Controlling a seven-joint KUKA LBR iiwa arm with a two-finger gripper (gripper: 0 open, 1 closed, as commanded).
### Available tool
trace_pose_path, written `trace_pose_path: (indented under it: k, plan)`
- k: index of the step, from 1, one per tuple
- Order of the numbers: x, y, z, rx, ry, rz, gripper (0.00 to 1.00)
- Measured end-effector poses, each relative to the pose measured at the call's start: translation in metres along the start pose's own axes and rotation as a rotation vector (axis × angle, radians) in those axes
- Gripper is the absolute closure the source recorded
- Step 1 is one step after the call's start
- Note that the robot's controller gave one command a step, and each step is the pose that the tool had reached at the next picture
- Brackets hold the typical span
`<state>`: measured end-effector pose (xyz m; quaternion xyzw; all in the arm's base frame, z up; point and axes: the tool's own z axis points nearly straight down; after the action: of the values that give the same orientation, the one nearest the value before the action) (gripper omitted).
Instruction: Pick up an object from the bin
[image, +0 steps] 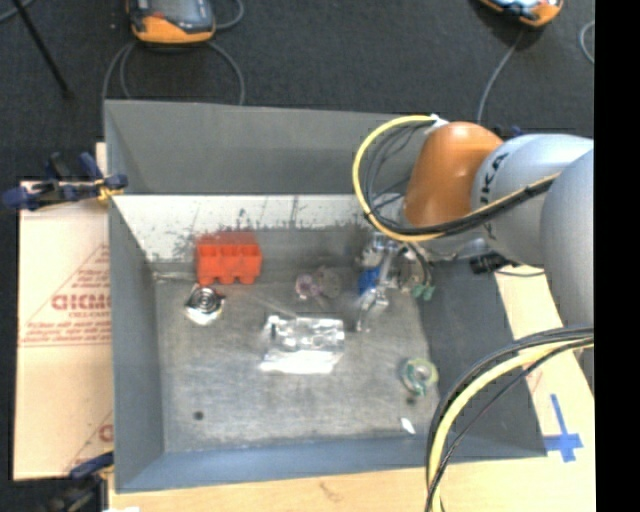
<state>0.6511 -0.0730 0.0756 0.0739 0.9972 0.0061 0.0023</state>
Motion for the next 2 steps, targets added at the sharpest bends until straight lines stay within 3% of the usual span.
trace_pose_path:
  k: [1,2]
  plan:
    - [0.0036,0.0061,-0.0004,0.0,-0.002,0.143,0.0]
    - [-0.0025,0.0145,-0.0007,0.011,0.008,0.188,0.0]
